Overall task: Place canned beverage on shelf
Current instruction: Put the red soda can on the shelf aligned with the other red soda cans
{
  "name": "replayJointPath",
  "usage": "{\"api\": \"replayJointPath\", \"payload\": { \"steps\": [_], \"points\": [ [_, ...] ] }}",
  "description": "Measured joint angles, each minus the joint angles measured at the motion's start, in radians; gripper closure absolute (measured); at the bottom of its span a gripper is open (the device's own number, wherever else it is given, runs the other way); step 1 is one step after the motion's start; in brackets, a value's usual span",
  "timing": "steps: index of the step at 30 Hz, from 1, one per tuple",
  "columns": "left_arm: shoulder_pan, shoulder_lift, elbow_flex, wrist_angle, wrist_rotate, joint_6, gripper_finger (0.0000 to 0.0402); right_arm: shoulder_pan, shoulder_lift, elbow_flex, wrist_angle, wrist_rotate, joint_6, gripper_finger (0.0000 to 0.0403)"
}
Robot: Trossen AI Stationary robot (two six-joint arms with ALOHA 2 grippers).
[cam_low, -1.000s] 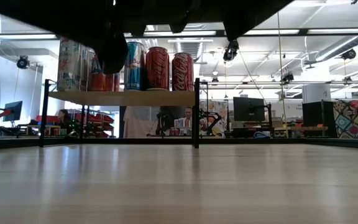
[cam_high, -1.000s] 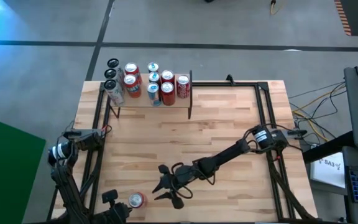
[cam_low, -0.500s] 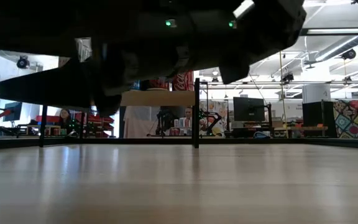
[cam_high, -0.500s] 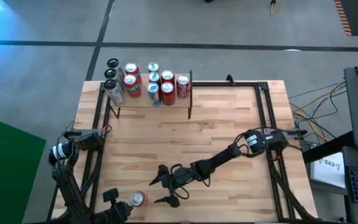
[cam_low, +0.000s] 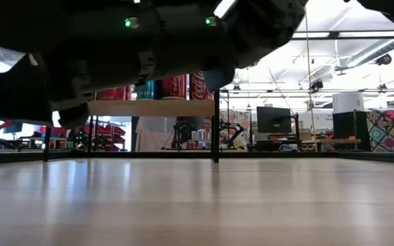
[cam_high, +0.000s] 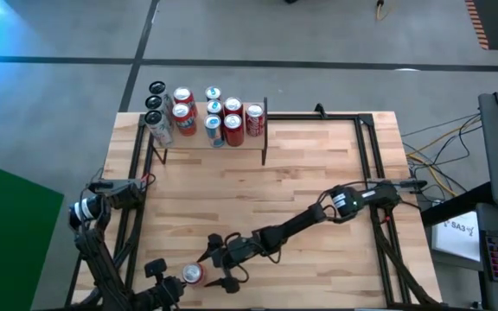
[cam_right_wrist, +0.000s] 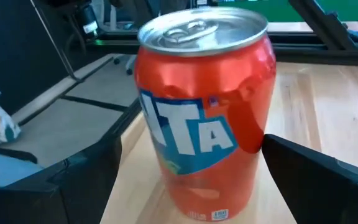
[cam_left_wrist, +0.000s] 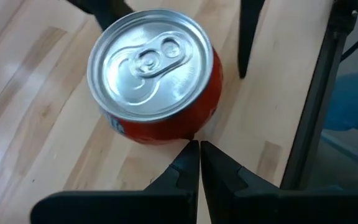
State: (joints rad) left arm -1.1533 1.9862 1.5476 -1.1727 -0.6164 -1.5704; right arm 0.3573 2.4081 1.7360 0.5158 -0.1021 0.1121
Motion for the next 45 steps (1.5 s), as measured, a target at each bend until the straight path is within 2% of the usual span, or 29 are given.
{"api": "replayJointPath", "payload": {
  "steps": [13, 25, 32, 38, 45],
  "points": [
    [0.011, 0.000, -0.013, 0.001, 0.000, 0.009, 0.0402, -0.003, 0.055, 0.109, -0.041, -0.011, -0.106, 0.0029],
    [0.012, 0.000, -0.013, 0.002, -0.001, 0.013, 0.0402, -0.003, 0.055, 0.109, -0.038, -0.014, -0.101, 0.0115],
    [0.012, -0.007, -0.007, 0.003, 0.000, 0.015, 0.0402, -0.003, 0.051, 0.108, -0.033, -0.038, -0.078, 0.0119],
    [0.012, -0.025, 0.050, -0.007, -0.031, 0.048, 0.0402, -0.006, -0.011, 0.074, -0.070, -0.090, -0.079, 0.0119],
    [0.014, -0.044, 0.171, -0.069, -0.200, 0.199, 0.0402, -0.022, -0.205, -0.061, -0.200, -0.074, -0.113, 0.0120]
  ]
}}
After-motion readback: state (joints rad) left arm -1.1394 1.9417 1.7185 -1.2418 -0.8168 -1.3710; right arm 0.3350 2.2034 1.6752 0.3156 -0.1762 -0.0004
